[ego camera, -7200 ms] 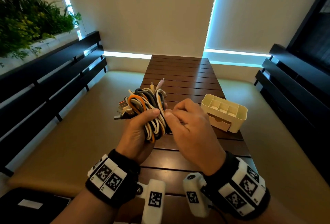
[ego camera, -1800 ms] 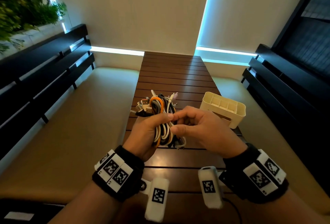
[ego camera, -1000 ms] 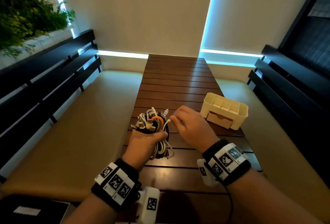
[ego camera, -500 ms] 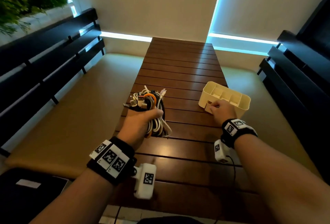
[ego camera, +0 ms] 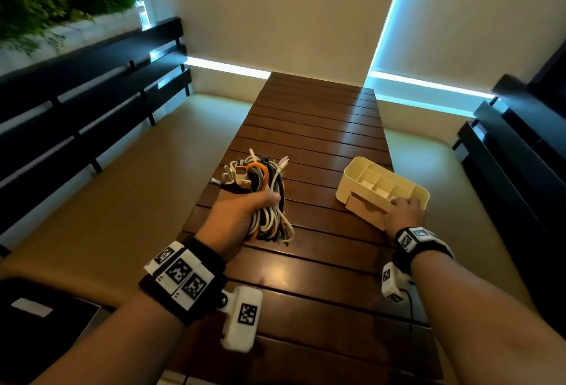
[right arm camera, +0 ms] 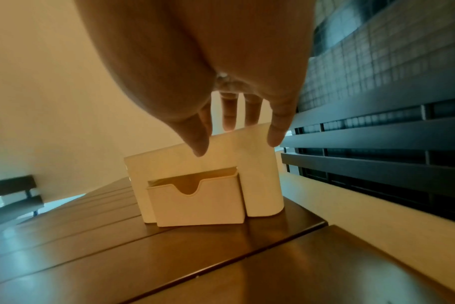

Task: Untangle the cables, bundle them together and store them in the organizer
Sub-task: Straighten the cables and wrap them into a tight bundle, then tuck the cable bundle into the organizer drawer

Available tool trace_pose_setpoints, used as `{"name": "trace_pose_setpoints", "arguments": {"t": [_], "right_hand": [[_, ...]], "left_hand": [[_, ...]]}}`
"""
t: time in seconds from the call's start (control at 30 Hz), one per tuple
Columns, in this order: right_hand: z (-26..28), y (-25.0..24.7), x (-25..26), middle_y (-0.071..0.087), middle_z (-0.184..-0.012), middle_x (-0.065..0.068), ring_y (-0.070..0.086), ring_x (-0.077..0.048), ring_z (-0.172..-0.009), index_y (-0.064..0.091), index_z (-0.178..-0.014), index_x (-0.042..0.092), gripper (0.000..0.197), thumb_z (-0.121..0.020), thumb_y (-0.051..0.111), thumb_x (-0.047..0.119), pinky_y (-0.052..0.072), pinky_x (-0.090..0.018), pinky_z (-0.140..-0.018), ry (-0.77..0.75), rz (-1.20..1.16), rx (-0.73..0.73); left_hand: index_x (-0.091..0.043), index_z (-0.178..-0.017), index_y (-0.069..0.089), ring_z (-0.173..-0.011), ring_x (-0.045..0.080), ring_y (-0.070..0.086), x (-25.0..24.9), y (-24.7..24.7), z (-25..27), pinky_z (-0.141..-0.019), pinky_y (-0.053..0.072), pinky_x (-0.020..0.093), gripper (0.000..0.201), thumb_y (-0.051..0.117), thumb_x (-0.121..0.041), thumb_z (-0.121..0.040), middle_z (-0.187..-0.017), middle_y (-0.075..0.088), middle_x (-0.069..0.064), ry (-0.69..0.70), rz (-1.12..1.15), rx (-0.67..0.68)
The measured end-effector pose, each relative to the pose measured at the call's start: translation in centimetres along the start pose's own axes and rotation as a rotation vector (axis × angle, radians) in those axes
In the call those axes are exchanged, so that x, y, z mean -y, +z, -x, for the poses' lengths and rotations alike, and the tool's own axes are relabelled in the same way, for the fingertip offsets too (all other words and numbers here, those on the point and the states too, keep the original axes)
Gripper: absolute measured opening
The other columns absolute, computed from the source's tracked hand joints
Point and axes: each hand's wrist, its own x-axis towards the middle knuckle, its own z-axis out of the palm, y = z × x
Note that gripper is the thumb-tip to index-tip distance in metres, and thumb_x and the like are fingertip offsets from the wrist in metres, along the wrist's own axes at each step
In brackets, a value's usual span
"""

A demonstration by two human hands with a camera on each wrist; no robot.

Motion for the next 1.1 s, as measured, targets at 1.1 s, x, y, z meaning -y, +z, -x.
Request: {"name": "trace_pose_setpoints", "arguments": {"t": [1.1], "right_hand": [[12.9, 4.5, 4.7, 0.062, -0.104, 0.015, 0.054, -0.012, -0.102, 0.076, -0.098, 0.027, 0.012, -0.087, 0.071, 0.025, 0.051, -0.037, -0.089, -0.533, -0.274, 0.097]], "left_hand": [[-0.005, -0.106, 0.069, -0.073, 0.026, 0.070, 0.4, -2.0, 1.2, -0.063, 0.059, 0.035, 0.019, 0.059, -0.002, -0.090, -0.085, 0.071, 0.011, -0.108, -0.005, 0.078]]}}
